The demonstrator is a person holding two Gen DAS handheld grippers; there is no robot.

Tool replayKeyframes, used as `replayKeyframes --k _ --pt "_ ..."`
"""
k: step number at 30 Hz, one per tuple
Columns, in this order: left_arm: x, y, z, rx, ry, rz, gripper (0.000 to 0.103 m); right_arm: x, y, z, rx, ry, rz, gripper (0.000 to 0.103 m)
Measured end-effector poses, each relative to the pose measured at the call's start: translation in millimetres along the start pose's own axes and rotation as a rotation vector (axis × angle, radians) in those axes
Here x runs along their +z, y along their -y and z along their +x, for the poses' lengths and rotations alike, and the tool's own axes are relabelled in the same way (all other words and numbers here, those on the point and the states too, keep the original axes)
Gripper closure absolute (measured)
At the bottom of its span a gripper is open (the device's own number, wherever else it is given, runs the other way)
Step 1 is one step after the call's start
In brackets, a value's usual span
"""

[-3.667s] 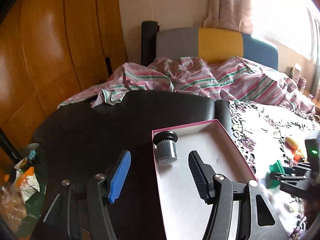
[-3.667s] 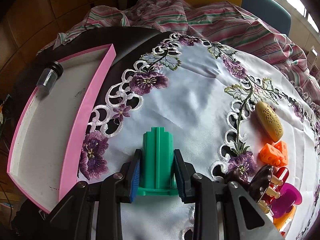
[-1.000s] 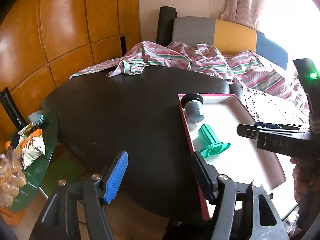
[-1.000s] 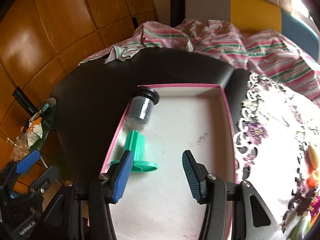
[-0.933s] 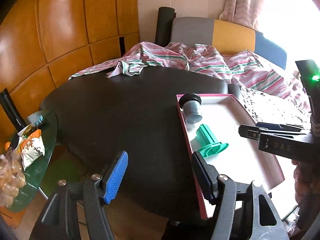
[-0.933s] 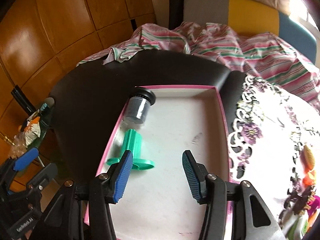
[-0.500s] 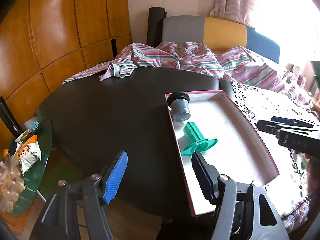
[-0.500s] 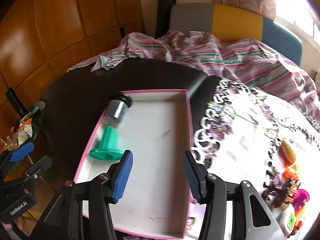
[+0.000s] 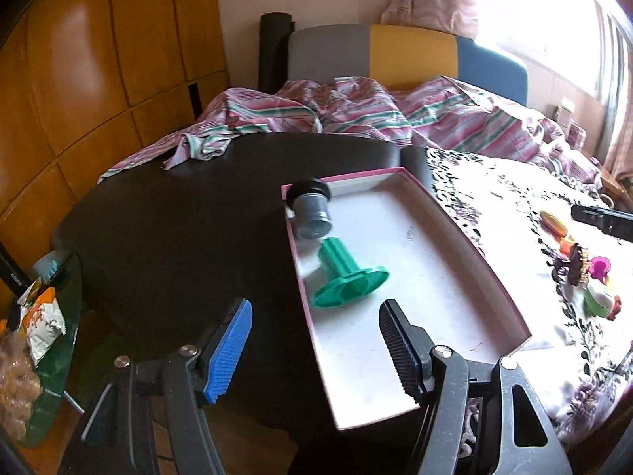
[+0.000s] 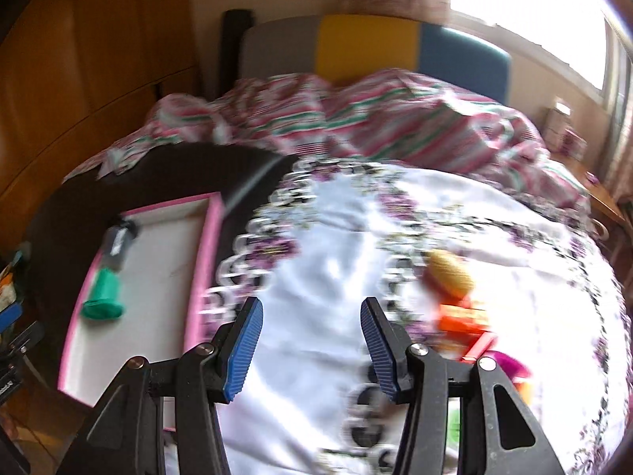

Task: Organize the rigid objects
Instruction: 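Return both grippers to the toys and grasp the brown comb toy with left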

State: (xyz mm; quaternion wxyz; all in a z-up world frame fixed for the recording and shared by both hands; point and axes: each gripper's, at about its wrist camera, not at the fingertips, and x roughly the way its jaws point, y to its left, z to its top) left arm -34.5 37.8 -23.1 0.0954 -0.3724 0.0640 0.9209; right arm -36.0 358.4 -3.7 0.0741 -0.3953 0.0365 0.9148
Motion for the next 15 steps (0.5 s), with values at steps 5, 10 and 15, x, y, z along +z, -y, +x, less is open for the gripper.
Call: replayKeyframes --k 5,10,15 --pt "6.9 21.9 1.2 -0.04 0.002 0.046 0.035 -7.2 69.9 -9.6 -0.121 0.039 0.163 0.051" --pt "17.3 56.4 0.6 -0.107 0.01 0.115 0.035 -29.8 138.4 -12.9 -0.227 0.075 0.418 0.051" --pt "25.6 102.0 3.5 -0.2 0.001 0.192 0.035 -44.6 183.0 -24.6 -0.242 0.103 0.652 0.051"
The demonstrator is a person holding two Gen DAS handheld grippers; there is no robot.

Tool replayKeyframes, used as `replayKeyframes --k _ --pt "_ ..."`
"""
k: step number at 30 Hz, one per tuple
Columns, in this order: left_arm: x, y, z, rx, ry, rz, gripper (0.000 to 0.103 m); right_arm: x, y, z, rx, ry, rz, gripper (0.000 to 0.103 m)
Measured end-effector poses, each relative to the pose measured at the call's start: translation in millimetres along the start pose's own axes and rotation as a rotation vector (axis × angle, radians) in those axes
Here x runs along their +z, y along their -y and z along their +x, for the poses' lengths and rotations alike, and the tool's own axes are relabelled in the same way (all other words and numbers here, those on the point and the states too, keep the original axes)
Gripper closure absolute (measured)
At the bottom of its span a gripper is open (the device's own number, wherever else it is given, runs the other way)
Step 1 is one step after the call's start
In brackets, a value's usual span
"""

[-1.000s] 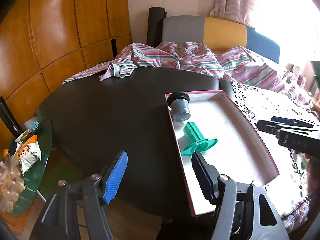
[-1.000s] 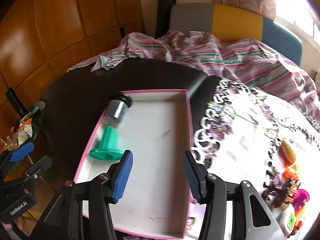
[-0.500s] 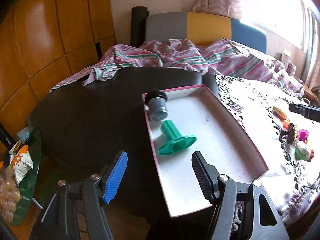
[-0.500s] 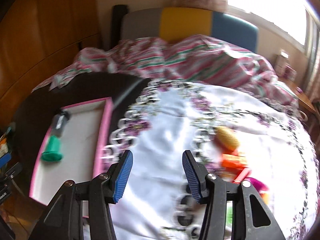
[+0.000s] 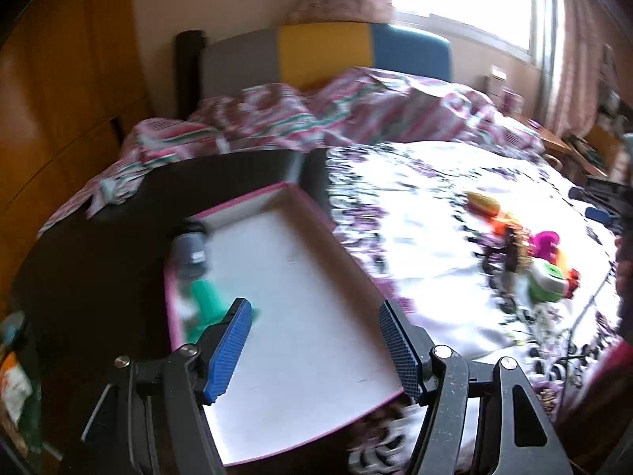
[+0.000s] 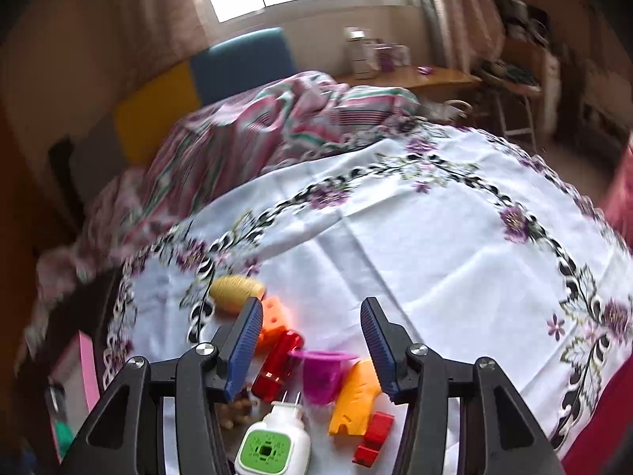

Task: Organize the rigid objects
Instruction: 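Return both grippers to the toys and grasp the brown comb toy with left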

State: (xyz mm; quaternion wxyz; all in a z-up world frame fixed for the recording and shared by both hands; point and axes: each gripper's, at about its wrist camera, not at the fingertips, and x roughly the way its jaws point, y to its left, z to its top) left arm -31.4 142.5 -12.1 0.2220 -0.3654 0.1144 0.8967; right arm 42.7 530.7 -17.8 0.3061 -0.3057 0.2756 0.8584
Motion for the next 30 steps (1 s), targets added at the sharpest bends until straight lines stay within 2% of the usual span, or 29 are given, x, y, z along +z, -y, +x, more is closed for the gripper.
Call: replayKeyframes --k 3,7,11,18,21,30 --pt "7.2 26.2 11.4 -0.075 -0.03 0.037 0.035 -0.1 14.8 3.5 0.026 -0.037 0.072 0.051" --pt "17.2 59.0 27.4 -0.167 -0.069 0.073 0.035 -1.1 20.7 4.4 0.044 -0.057 0.104 0.051" --pt "29.4 89.4 45.9 -0.256 -0.109 0.079 0.035 -1.5 17.9 12.2 0.062 -0.082 0.109 0.051" --pt "52.7 141.7 78.6 -0.37 -0.154 0.074 0.027 -1.5 12.8 16.1 0.073 -0.094 0.088 0.051" --pt "61.5 161.9 93.5 -0.392 -0.161 0.08 0.022 -0.8 13.9 17.3 0.077 -0.098 0.094 0.051" --pt "72.0 192.6 144.6 -0.382 -0.236 0.087 0.025 -0.1 16.8 19.0 0.091 -0.104 0.113 0.051"
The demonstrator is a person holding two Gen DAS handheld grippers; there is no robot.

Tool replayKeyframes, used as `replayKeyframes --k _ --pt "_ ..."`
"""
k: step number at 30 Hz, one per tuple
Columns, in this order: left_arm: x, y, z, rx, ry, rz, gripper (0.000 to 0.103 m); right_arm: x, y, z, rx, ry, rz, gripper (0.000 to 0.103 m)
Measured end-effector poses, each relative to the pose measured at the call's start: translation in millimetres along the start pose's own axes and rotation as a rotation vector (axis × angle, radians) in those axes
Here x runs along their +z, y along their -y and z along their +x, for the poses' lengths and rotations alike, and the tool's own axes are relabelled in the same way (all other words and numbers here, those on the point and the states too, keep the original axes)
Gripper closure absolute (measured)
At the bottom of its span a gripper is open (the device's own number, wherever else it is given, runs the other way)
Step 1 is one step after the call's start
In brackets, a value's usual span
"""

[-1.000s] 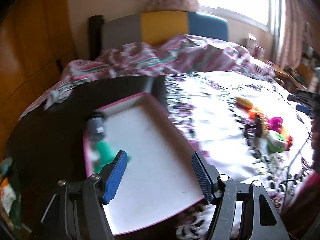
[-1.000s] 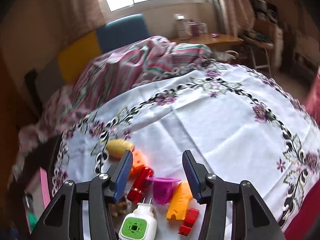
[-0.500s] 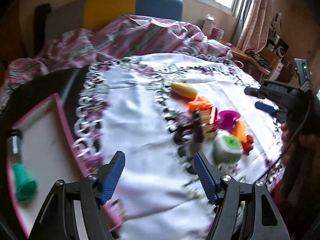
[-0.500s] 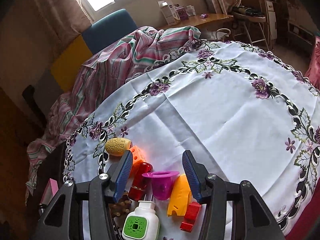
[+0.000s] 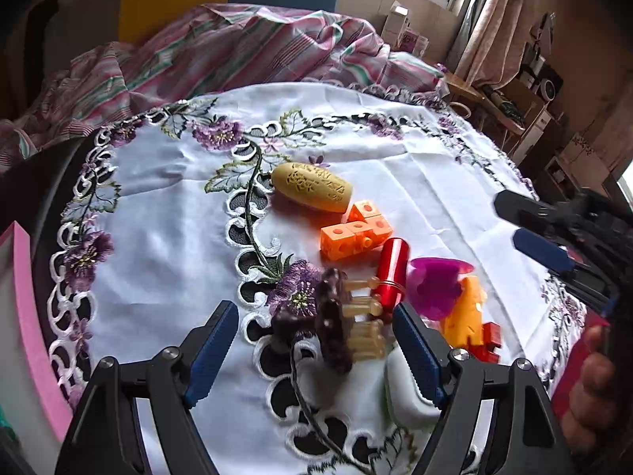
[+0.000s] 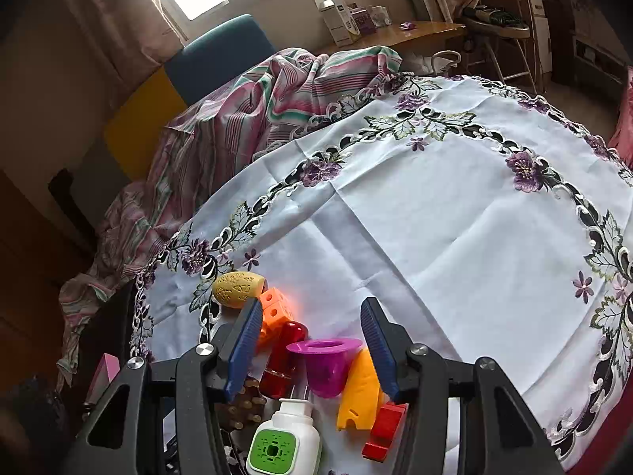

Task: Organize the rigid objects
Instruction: 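Return both grippers to the toys and grasp the brown comb toy with left, then grasp the white-green plug device with the right gripper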

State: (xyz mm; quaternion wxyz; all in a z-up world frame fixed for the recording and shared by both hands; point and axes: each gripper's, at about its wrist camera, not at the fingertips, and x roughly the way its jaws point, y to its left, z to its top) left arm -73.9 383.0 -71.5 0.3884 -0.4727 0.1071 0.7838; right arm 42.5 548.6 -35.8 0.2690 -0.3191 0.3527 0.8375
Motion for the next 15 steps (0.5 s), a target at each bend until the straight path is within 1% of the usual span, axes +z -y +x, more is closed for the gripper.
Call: replayKeyframes --k 1,2,3,4,5,6,8,11,13,15 --pt "0.1 -1.8 6.7 -0.008 -0.017 -0.006 0.036 0.0 -0.1 0.0 0.0 0.0 -0.001 0.051" --pt "-0.3 -4.1 11.9 -0.052 -0.033 -0.019 0.042 0.2 -0.4 0.2 -0.001 0.002 -0.003 0.051" --pt "-1.0 -5.5 10.8 -0.061 -0.023 -0.029 0.044 0.4 -0.6 0.2 -0.004 0.003 -0.007 0.051" --pt "-1.4 -4.9 6.7 -0.073 -0.007 -0.027 0.068 0.3 -0.8 0.4 -0.003 0.002 -0.009 0.051" --pt "-1.9 -3.1 2.3 -0.08 -0.002 -0.015 0.067 0.5 -1.2 1.1 0.002 -0.002 -0.012 0.051" --pt "-3.6 -3.5 -2.1 -0.066 0.0 -0.01 0.067 0.3 -2.2 2.0 0.009 -0.008 -0.016 0.051" --pt "-8.7 -7.5 -7.9 -0.078 -0.003 -0.011 0.067 -1.2 -6.7 3.3 0.018 -0.017 -0.035 0.051" --pt "-20.6 -13.7 -19.2 -0.058 0.006 -0.002 0.067 -3.9 -14.0 5.6 0.035 -0.036 -0.072 0.051" --pt "-29.7 -21.9 -29.5 -0.071 0.004 -0.031 0.067 -6.3 -19.0 10.0 0.054 -0.065 -0.094 0.051" --pt "-38.2 -28.0 -39.5 -0.069 0.013 -0.046 0.067 -9.7 -24.2 15.7 0.076 -0.103 -0.115 0.051"
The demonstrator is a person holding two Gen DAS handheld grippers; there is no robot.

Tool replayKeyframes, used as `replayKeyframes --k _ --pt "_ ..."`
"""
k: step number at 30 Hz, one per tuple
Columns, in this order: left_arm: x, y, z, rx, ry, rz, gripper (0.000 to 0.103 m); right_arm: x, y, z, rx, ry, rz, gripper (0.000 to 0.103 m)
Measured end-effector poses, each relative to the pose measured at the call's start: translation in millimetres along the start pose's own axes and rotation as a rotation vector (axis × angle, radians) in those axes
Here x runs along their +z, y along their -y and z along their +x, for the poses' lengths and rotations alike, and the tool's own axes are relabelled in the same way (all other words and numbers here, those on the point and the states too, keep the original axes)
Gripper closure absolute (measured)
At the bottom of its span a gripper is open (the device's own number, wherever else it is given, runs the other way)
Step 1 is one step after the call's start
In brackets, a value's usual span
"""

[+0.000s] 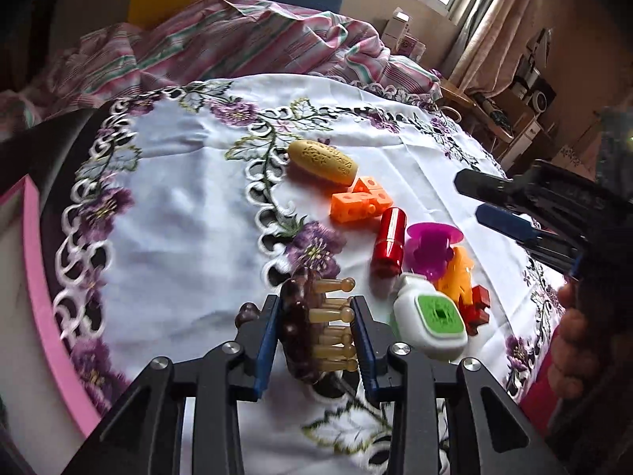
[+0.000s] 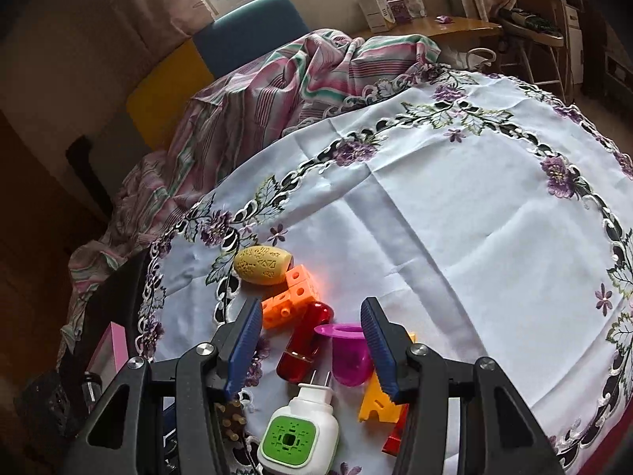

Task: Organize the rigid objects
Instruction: 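Grasp the white-green plug device with the right gripper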

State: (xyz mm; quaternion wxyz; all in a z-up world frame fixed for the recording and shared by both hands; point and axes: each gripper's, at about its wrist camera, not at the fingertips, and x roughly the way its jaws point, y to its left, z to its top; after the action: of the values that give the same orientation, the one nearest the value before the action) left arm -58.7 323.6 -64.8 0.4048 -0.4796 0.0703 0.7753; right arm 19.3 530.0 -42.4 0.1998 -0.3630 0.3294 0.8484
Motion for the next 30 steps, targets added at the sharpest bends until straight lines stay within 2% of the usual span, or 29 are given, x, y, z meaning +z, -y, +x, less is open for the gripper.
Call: replayKeyframes --k 4,9,16,26,29,30 --pt "-14.2 -7.0 -22.5 0.028 0.029 -0.001 0.067 -9.0 -10.7 14.7 0.024 -0.093 -0.052 0.051" --pt "-28.1 -16.1 -55.2 0.042 0.075 0.001 0.067 -25.6 -18.2 28.5 0.012 -0.209 -0.087 0.051" --pt "-42.8 -30.4 -91.5 0.042 0.131 -0.01 0.067 -41.0 -17.1 22.2 -0.029 -0.253 -0.088 0.05" --pt "-67.0 -58.5 -126.7 0.054 0.172 -0.064 0.067 -53.8 -29.8 31.7 -0.122 -0.31 -0.174 0.038" --pt "-73.5 -71.4 -136.9 0.058 0.184 -0.098 0.067 -61.8 -32.0 44.1 -0.183 -0.376 -0.222 0.039" --pt "-76.5 -76.8 -140.5 0.063 0.188 -0.112 0.067 -66.2 -33.5 49.2 -0.193 -0.411 -0.238 0.044"
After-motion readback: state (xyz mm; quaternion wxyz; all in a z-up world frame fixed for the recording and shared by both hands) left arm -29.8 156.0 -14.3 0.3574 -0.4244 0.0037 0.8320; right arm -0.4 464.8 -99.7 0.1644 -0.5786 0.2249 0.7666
